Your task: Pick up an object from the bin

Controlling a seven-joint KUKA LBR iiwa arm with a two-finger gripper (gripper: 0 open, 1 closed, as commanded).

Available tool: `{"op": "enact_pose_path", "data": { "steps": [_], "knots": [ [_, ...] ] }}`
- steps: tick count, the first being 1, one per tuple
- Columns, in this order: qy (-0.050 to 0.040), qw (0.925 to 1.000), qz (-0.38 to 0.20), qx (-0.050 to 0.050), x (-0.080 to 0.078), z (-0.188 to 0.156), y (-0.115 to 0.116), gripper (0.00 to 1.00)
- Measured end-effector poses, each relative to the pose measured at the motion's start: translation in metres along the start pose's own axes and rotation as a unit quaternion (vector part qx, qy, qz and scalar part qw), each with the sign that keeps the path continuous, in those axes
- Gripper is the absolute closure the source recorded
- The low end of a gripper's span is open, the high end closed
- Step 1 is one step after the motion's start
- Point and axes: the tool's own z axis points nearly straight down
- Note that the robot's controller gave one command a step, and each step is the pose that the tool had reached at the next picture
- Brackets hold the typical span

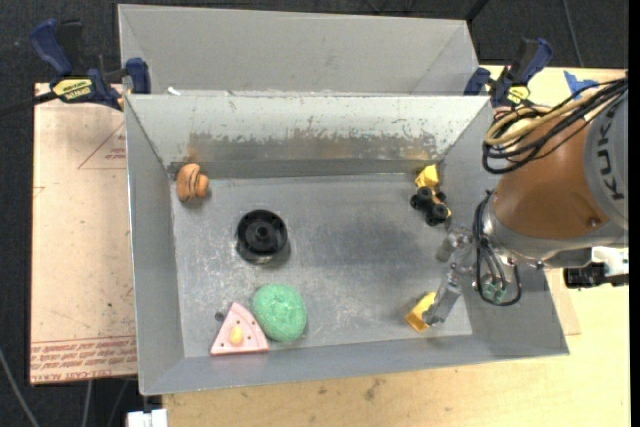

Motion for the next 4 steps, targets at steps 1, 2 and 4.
{"op": "enact_pose_path", "data": {
  "steps": [1,2,4],
  "knots": [
    [0.0015,0.9948,-0.102,-0.001,0.02,-0.019,0.025,0.0],
    [0.0001,0.9902,-0.14,-0.003,0.007,-0.006,0.012,0.0],
    [-0.0024,0.9592,-0.283,-0.002,0.012,0.041,0.017,0.0]
  ]
}}
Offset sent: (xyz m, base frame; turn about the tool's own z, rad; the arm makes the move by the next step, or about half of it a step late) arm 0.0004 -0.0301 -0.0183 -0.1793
